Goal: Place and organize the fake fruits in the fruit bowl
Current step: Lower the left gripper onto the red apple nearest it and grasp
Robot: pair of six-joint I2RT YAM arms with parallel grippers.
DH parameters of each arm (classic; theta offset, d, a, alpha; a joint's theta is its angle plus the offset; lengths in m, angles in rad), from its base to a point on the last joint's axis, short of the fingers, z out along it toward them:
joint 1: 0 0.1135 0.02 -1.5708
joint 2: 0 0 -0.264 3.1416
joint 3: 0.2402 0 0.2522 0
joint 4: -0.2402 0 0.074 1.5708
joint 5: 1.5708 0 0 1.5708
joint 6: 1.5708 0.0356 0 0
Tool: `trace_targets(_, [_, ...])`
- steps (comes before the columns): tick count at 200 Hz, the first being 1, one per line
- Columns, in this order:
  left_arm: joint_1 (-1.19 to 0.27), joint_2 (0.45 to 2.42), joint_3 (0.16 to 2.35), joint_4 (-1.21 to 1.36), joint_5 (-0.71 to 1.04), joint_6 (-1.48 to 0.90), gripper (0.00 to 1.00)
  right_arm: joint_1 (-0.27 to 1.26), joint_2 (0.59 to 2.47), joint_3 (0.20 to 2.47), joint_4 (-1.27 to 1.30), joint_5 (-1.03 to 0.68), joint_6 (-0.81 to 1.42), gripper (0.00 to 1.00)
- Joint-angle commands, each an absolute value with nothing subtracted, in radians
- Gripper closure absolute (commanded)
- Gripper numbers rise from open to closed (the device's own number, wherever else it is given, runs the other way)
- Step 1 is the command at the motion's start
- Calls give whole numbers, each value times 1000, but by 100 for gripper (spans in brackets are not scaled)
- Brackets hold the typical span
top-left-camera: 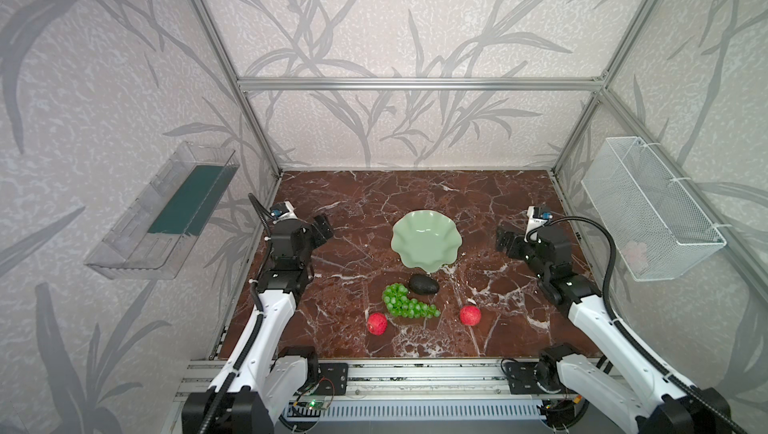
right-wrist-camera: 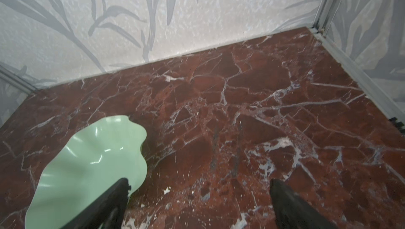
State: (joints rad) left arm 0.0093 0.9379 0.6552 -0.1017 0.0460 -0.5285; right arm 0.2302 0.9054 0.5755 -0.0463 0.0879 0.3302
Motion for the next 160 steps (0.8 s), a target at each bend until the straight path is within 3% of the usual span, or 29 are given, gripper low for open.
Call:
trace_targets(1, [-23, 884, 680, -430, 184, -562, 8, 245, 867, 589, -149, 42, 336, 1])
trace_targets(38, [-199, 797, 652, -639, 179, -605, 8, 265, 852, 571, -176, 35, 343, 0])
trace_targets(86, [-414, 648, 514, -698, 156, -767, 10, 292, 835, 526, -160, 34, 377, 1])
trace_targets(160, [-666, 719, 440, -673, 115, -824, 10, 313, 828, 512, -170, 18, 395, 1])
